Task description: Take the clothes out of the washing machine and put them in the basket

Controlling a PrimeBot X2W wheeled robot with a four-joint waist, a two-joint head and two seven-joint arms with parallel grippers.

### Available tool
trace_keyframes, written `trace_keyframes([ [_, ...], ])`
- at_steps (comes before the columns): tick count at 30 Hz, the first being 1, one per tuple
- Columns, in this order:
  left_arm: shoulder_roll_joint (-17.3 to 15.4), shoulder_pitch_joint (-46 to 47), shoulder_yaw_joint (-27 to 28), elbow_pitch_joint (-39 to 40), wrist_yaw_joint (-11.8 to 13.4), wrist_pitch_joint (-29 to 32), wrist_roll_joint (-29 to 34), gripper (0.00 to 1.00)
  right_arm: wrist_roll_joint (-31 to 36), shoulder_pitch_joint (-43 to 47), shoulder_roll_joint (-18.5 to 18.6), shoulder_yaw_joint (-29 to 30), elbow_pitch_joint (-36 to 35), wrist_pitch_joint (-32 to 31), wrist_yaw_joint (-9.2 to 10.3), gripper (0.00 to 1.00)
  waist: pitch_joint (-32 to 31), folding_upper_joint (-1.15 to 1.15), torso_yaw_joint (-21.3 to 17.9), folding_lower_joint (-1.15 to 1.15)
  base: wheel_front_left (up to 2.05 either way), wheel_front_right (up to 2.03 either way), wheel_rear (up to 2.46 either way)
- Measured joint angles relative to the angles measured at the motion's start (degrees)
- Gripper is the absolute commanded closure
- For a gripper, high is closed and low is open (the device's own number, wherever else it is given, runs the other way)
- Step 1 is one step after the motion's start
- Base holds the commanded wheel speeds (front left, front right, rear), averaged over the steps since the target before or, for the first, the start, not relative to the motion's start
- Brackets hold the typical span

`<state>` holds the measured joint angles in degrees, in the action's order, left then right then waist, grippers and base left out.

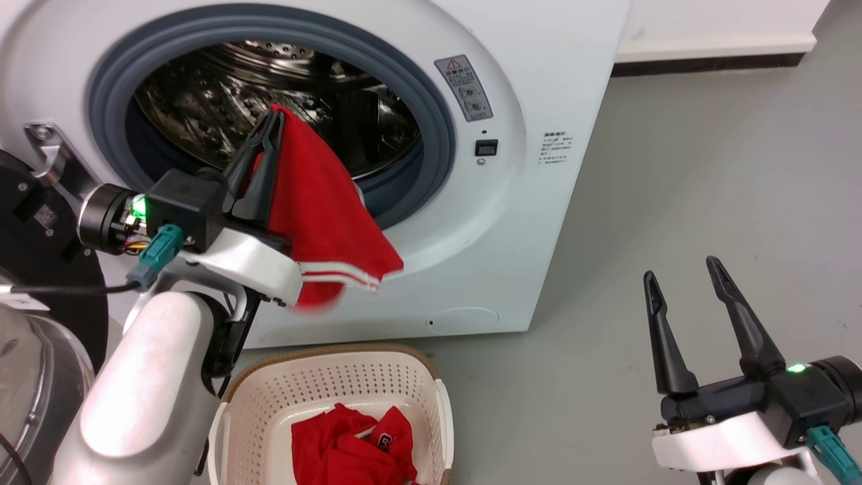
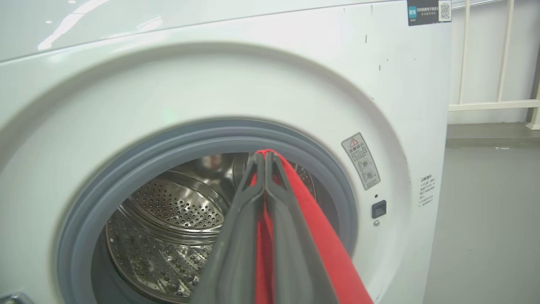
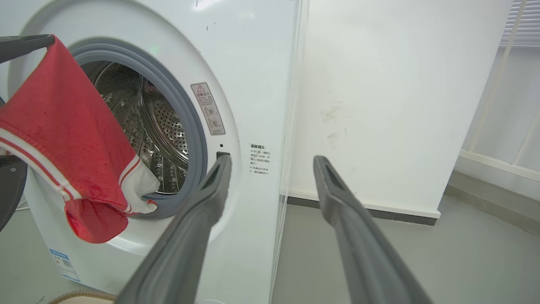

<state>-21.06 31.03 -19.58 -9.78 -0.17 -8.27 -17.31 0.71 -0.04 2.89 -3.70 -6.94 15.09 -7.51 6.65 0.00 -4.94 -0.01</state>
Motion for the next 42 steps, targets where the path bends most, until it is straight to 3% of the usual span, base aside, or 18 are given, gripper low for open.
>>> trace_keyframes([
  [9, -2.22, -3.60, 0.10, 14.37, 2.29, 4.56, 0.45, 1.00, 0.30, 1.60, 0.00, -0.27, 0.34, 0.00, 0.00, 0.00, -3.09, 0.00, 0.76, 0.00, 0.00, 0.00, 0.00],
  [19, -3.34, -7.35, -0.36, 22.90, 4.13, 7.33, 0.83, 1.00, 0.30, 2.60, 0.00, -0.49, 0.55, 0.00, 0.00, 0.00, -4.23, 0.00, 0.87, 0.01, 0.00, 0.00, 0.00],
  [32, -3.08, -16.28, -3.57, 20.83, 4.56, 6.79, -0.64, 1.00, 0.94, 1.80, 0.00, 0.27, 0.01, 0.00, 0.00, 0.00, -0.37, 0.00, 1.17, 0.02, 0.00, 0.00, 0.00],
  [42, -0.90, -17.96, -7.72, 10.31, 1.41, 4.15, -1.99, 1.00, 1.75, -2.76, 0.00, 0.89, -1.40, 0.00, 0.00, 0.00, 6.95, 0.00, 1.86, 0.02, 0.00, 0.00, 0.00],
])
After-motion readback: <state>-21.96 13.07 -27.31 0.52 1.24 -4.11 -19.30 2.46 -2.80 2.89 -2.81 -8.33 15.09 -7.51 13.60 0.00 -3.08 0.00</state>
